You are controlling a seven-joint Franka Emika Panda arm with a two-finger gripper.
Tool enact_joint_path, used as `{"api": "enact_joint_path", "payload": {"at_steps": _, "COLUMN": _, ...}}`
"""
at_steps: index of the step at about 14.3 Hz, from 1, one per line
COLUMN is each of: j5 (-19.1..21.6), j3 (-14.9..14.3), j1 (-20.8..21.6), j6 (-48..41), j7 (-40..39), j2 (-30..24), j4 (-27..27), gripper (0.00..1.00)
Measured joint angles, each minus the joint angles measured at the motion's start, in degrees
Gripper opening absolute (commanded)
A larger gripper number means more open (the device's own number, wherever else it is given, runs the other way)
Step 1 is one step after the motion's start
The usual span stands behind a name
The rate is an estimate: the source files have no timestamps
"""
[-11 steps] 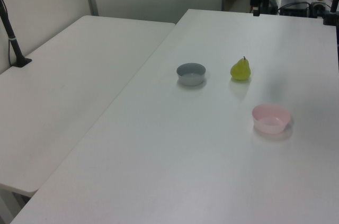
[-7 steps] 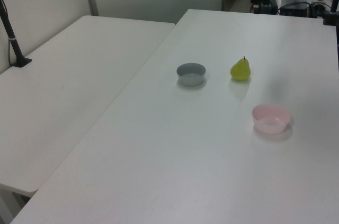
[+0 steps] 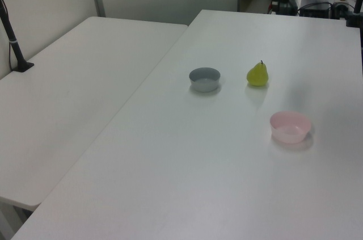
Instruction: Place the pear in the bowl
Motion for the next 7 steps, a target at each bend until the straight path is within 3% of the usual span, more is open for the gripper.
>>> {"api": "enact_joint_path", "payload": {"at_steps": 7, "j5": 0.0, "j3": 0.69, "j1": 1.83, "j6": 5.85, "j7": 0.11, "j2": 7.34, "j4": -0.53, "gripper": 1.0}}
